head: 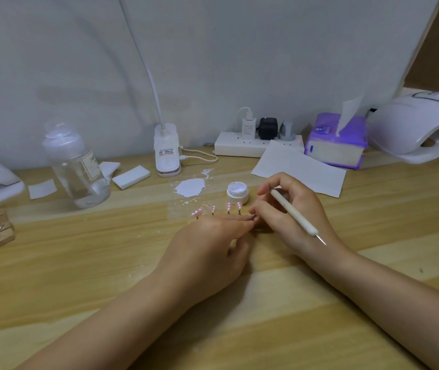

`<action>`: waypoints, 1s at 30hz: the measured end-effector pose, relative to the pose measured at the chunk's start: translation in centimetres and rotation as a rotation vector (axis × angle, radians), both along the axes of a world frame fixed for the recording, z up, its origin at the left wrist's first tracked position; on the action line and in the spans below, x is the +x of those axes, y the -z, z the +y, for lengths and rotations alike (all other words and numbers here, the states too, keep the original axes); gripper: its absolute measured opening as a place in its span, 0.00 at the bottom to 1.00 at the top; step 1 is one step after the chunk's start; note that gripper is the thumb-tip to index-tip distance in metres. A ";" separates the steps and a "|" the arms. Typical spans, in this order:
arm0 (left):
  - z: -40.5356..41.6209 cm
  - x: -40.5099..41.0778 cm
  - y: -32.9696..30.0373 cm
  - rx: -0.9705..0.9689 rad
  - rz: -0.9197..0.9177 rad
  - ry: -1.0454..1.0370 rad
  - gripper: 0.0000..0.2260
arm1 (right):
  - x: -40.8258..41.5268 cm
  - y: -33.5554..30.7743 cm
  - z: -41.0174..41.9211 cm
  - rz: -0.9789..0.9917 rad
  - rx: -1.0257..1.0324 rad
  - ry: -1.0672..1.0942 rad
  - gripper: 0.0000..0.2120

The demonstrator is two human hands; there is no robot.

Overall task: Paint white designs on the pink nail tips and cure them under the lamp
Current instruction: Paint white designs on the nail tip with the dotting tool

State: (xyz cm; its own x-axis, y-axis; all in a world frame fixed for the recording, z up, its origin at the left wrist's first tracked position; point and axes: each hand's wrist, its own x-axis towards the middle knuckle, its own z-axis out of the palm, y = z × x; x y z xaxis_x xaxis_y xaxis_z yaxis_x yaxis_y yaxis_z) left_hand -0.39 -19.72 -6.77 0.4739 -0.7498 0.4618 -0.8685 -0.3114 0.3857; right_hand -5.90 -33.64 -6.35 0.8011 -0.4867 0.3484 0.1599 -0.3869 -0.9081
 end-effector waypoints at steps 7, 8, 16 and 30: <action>-0.1 -0.1 0.0 -0.091 -0.030 0.052 0.08 | -0.1 -0.5 0.1 -0.027 0.239 -0.017 0.10; 0.0 -0.1 -0.1 -0.130 -0.016 0.046 0.07 | -0.2 -0.6 0.1 -0.043 0.290 -0.029 0.10; 0.3 -0.1 0.3 -0.283 0.261 0.068 0.14 | -1.1 -0.9 0.4 -0.121 0.438 -0.209 0.10; 0.3 -0.4 -0.9 -0.523 0.569 0.070 0.08 | -1.0 -0.9 0.1 -0.080 0.617 -0.392 0.29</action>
State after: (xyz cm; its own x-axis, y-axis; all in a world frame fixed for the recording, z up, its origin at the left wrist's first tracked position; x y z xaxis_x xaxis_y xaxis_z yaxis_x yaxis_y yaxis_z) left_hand -0.80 -19.39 -5.91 0.7036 -0.5380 0.4642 -0.5040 0.0827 0.8597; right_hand -6.95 -33.58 -5.44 0.9402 -0.2959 0.1685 0.2565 0.2898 -0.9221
